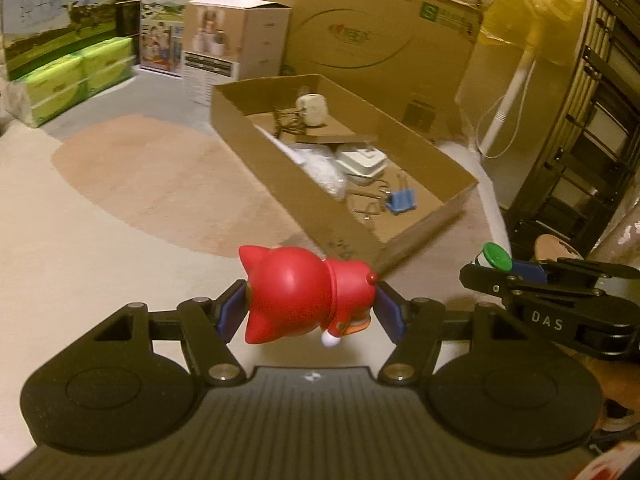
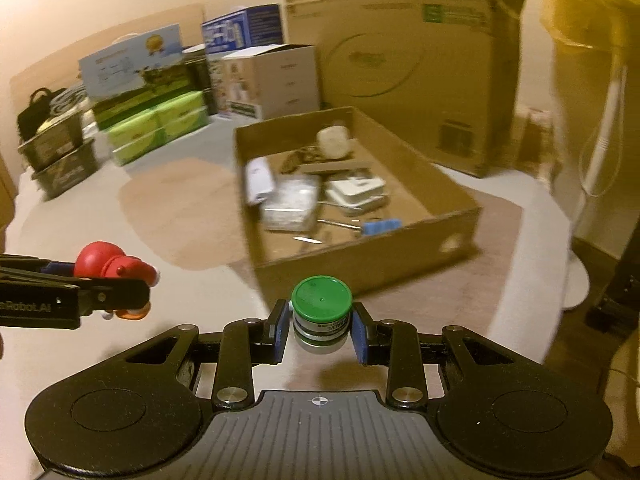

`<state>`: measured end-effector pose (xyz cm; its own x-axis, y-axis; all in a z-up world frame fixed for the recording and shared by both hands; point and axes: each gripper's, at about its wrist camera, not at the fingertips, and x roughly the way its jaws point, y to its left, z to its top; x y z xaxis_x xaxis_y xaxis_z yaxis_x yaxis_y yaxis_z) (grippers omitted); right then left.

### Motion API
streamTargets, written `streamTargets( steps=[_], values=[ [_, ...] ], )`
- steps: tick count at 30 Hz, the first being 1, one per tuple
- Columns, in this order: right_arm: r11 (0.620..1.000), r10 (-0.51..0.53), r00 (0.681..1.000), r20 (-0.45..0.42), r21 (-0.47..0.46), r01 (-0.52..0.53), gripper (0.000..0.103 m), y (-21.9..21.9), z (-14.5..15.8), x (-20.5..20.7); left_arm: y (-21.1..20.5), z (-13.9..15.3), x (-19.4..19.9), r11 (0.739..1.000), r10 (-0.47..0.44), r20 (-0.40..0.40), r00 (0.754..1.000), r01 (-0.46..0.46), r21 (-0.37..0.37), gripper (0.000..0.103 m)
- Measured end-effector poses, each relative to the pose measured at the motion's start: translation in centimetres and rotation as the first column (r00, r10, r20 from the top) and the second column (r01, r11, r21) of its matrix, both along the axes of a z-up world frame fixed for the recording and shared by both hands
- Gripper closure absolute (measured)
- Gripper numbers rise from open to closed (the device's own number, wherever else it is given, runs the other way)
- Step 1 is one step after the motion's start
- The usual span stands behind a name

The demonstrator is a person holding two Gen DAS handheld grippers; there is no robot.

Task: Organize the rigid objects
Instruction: 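Carry the red cat figure and green jar over the cardboard tray with both tools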

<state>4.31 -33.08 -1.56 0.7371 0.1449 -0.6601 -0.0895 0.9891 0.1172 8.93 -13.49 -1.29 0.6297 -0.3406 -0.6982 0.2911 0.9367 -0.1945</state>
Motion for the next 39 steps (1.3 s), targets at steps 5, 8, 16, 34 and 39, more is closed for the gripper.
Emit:
streamTargets(
  steps=[5,8,16,34,39],
  values=[
    [1.0,-0.026,1.0,0.005,-0.01,0.026,0.07,-2.0,0.2,0.0,-2.1,0.0,0.2,1.0,-0.015,-0.013,1.0,0.015,-0.014,0.039],
    [0.999,-0.039,0.999,0.014,-0.013,0.039,0.07,-2.8,0.4,0.2,-3.2,0.1,0.4,0.999,-0.031,-0.016,0.999,0.031,-0.022,0.039],
    [0.998,-0.058,0.998,0.032,-0.022,0.059,0.07,-4.3,1.1,0.7,-5.1,0.6,1.0,0.998,-0.049,-0.012,0.999,0.049,-0.036,0.039],
    [0.999,-0.036,0.998,0.06,-0.032,0.038,0.07,-5.3,2.3,3.3,-6.7,1.1,2.4,0.998,-0.038,-0.004,0.999,0.038,-0.054,0.039],
    [0.999,-0.02,0.998,0.059,-0.037,0.022,0.07,-5.4,2.5,4.6,-6.8,1.2,3.4,0.998,-0.02,-0.001,1.0,0.02,-0.06,0.039]
  ],
)
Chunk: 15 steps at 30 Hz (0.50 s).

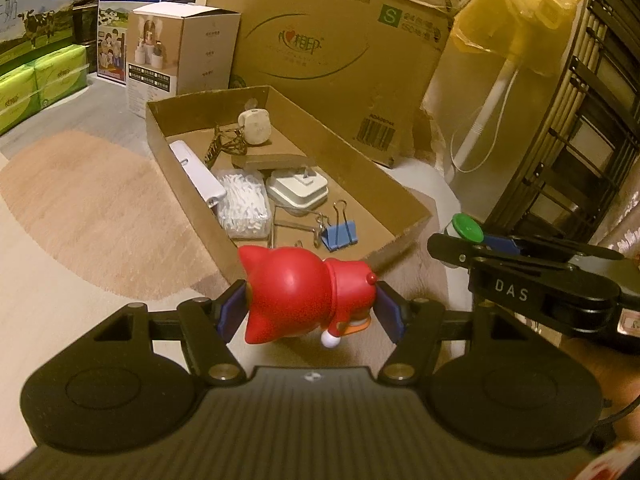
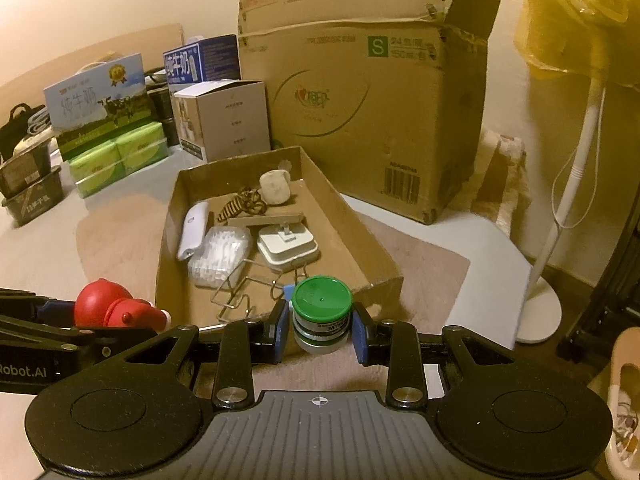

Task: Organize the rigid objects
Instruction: 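Carry the red cat figure and green jar over the cardboard tray with both tools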

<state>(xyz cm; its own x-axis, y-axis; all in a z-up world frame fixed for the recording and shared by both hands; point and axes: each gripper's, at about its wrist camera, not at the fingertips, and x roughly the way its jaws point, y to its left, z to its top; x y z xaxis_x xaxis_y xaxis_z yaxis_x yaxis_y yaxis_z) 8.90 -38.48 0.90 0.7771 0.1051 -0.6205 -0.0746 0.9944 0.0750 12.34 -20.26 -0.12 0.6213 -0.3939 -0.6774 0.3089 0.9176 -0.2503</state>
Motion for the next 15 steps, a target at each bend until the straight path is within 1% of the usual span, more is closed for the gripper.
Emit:
streamTargets(
  steps=[5,15],
  values=[
    [1.0,0.014,1.0,0.002,-0.012,-0.014,0.07,-0.4,0.2,1.4,-0.1,0.2,1.5,1.0,0.02,0.006,1.0,-0.02,-0.005,0.039],
    [0.999,0.037,0.999,-0.012,0.005,-0.037,0.07,-1.2,0.3,4.6,-0.4,0.3,4.5,0.998,0.056,0.005,0.998,-0.056,-0.018,0.039]
  ],
)
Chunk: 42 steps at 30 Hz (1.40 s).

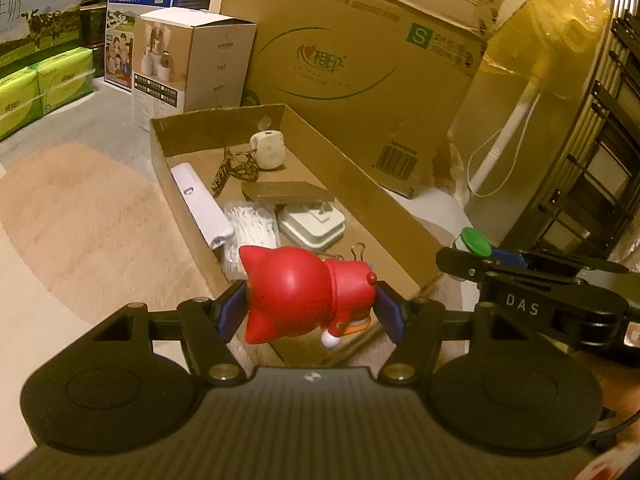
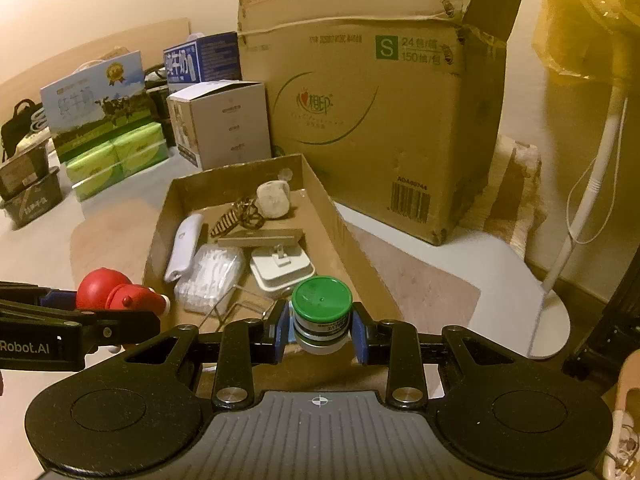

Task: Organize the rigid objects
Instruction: 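Carry the red cat figure and green jar over the cardboard tray with both tools, then open the left tool to drop the cat figure while the right tool releases the jar into the tray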

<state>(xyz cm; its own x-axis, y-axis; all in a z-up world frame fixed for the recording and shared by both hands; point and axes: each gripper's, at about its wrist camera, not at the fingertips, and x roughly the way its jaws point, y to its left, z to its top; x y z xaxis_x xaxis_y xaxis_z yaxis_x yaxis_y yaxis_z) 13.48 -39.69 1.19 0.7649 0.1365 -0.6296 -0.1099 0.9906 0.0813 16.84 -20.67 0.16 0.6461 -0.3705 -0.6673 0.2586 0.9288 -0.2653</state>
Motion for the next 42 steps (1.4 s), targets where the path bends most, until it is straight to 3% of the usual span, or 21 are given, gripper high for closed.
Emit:
streamTargets(
  steps=[15,40,42],
  values=[
    [0.998,0.056,0.998,0.006,-0.011,-0.056,0.07,0.3,1.0,5.2,0.0,0.4,4.5,1.0,0.019,0.006,1.0,-0.019,0.009,0.039],
    [0.996,0.088,0.995,-0.043,-0.01,-0.088,0.07,1.7,-1.7,14.4,1.4,-1.2,14.6,0.997,0.071,0.016,0.997,-0.071,0.027,0.039],
    [0.996,0.087,0.995,-0.047,-0.009,-0.087,0.07,1.8,-1.9,14.7,1.6,-1.3,15.2,0.997,0.073,0.036,0.997,-0.073,0.01,0.031]
  ],
)
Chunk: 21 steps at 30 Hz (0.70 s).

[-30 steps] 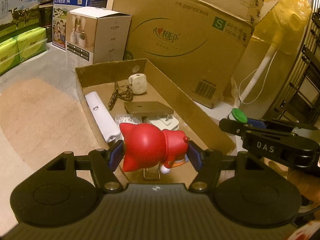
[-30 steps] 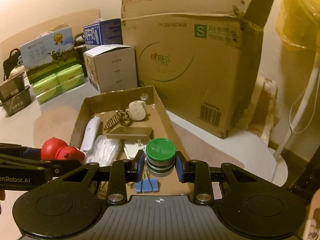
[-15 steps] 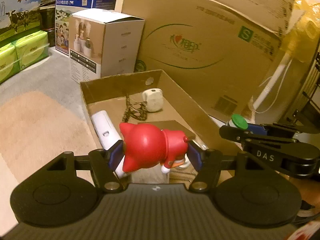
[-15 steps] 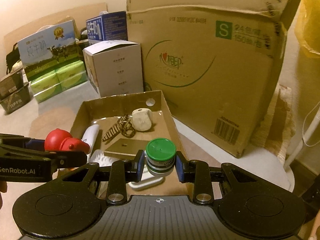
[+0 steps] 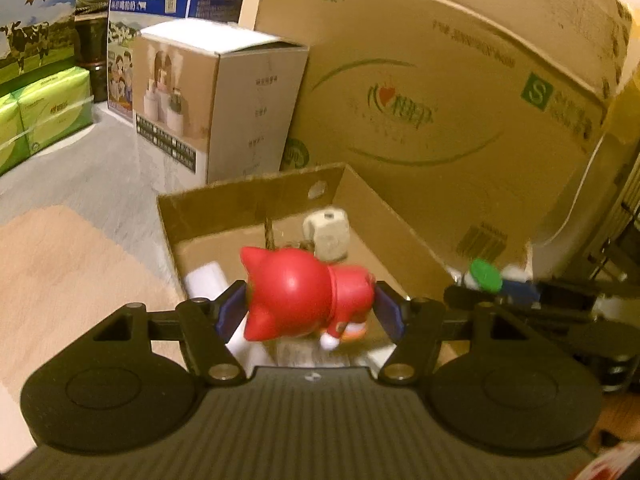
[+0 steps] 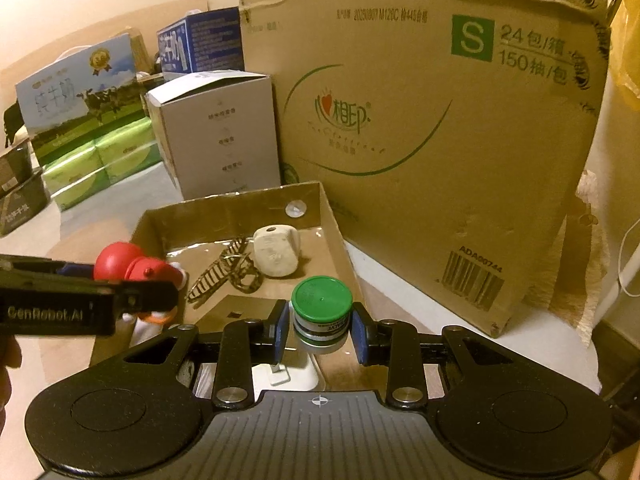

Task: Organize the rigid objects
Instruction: 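Open the left tool to drop the cat figure while the right tool releases the jar into the tray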

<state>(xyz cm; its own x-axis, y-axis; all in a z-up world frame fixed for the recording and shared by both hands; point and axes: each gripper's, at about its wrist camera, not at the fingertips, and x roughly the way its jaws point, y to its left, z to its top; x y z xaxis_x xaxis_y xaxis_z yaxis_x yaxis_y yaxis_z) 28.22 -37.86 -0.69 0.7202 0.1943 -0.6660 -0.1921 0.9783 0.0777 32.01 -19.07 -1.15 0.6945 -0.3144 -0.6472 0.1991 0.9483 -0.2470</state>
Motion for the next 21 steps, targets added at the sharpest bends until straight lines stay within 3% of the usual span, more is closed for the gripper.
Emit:
streamTargets(
  steps=[1,10,21],
  values=[
    [1.0,-0.001,1.0,-0.003,0.002,0.001,0.07,0.0,-0.2,0.1,0.1,0.1,0.2,1.0,0.01,0.01,1.0,-0.01,0.011,0.024],
    [1.0,-0.002,1.0,-0.016,0.008,0.002,0.07,0.3,-0.8,0.4,1.1,0.2,-0.6,0.998,0.013,0.029,0.999,-0.015,0.061,0.025],
    [1.0,0.007,1.0,-0.005,0.013,-0.007,0.07,1.1,0.1,0.3,1.6,0.5,-1.4,0.998,0.009,0.024,1.0,-0.011,0.06,0.025]
  ],
)
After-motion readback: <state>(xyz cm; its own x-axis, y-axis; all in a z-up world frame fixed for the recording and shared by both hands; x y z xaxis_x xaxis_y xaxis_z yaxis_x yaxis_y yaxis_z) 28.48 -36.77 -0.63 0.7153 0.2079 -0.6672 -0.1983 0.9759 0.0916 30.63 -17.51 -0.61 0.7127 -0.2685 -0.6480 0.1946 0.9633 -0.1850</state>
